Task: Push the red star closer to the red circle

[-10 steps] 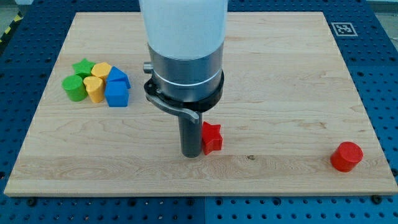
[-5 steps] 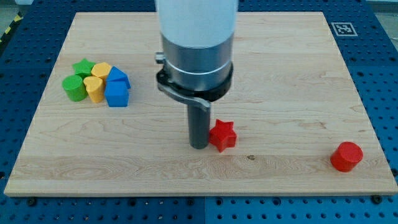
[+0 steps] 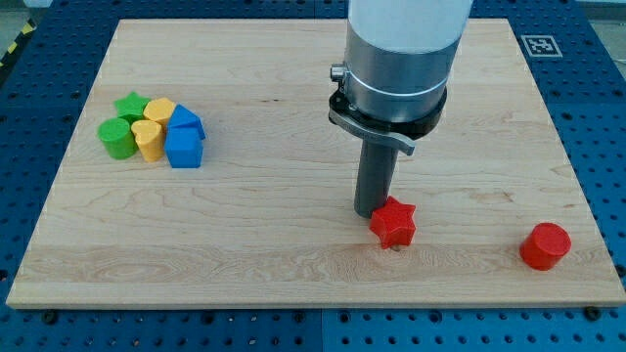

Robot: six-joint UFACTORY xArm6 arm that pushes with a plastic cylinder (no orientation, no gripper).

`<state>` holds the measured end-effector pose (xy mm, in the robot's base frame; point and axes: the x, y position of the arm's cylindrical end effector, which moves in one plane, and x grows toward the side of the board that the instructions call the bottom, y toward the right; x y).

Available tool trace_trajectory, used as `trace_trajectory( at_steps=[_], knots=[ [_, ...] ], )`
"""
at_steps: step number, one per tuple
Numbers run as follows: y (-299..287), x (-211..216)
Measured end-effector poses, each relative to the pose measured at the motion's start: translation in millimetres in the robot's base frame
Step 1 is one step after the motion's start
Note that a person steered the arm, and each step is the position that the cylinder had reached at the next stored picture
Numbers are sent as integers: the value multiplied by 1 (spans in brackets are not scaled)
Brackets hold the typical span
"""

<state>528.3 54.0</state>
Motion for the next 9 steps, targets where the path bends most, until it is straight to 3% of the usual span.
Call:
trace_trajectory(
  at_steps=[4,9],
  knots=[
    [6,28],
    [99,40]
  ],
)
